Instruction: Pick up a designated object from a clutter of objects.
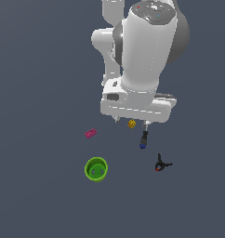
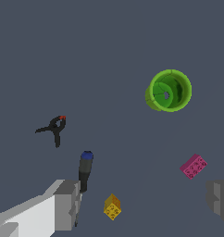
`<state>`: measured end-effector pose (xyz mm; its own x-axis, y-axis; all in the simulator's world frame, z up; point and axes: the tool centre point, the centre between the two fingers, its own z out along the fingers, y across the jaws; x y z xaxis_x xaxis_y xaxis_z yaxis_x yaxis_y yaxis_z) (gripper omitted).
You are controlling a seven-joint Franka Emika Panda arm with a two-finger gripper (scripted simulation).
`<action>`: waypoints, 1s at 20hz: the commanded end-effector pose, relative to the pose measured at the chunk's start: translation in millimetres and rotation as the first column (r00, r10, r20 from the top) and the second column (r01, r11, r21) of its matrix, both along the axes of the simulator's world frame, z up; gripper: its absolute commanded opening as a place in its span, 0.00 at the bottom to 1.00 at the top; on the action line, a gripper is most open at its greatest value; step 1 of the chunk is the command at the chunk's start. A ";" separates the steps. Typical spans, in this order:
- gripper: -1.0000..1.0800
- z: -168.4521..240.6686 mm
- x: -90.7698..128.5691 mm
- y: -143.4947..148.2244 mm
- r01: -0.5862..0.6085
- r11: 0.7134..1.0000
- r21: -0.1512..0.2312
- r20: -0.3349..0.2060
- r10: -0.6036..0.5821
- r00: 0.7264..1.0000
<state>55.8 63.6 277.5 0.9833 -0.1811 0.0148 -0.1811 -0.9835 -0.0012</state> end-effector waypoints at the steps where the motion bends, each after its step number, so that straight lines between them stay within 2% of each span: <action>1: 0.96 -13.2 8.7 12.0 0.045 0.999 0.000 -0.001 -0.045 0.999; 10: 0.96 -64.6 34.7 56.6 0.207 0.978 0.000 -0.004 -0.207 0.978; 20: 0.96 -128.4 52.2 108.6 0.380 0.925 0.001 -0.008 -0.380 0.925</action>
